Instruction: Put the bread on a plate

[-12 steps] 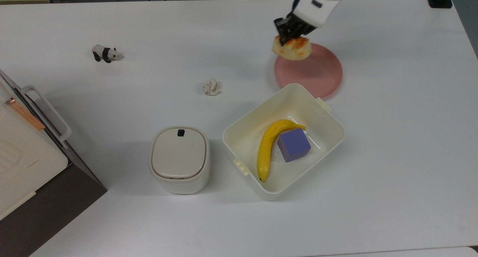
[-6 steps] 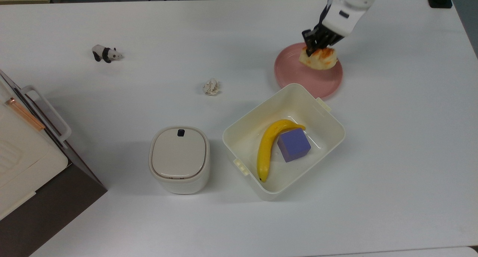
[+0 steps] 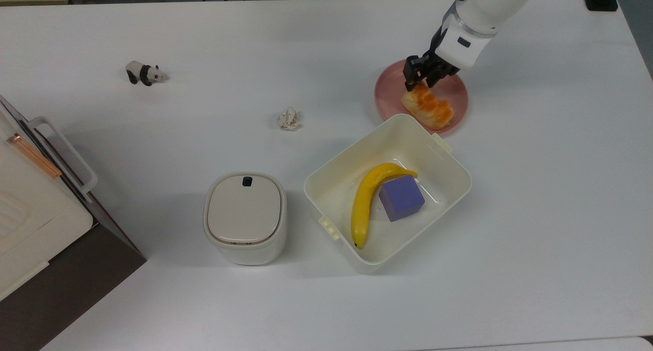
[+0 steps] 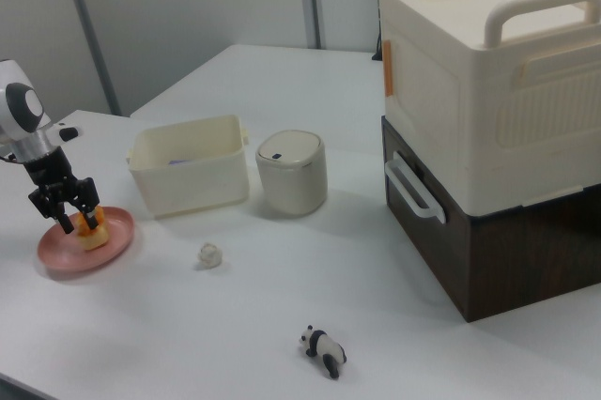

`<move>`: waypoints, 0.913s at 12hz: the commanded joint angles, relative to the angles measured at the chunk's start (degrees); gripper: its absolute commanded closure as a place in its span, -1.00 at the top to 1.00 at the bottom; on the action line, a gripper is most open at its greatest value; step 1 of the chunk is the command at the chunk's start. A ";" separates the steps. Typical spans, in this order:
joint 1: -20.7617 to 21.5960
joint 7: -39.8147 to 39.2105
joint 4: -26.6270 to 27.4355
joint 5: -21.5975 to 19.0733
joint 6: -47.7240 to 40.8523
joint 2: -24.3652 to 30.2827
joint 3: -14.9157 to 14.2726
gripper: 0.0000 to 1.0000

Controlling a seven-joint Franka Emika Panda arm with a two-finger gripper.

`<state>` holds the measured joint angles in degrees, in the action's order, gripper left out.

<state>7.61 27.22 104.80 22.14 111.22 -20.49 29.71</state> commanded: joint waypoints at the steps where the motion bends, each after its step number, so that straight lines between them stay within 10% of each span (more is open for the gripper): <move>1: 0.83 -0.06 -0.21 1.77 -1.00 0.80 -0.53 0.63; 6: -1.53 -8.31 -0.47 0.72 -7.24 6.33 0.00 0.63; 11: -8.73 -26.32 -10.83 -8.50 -21.74 10.91 -0.35 0.63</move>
<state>2.38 8.29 98.18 17.11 94.69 -11.26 29.74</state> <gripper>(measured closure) 0.185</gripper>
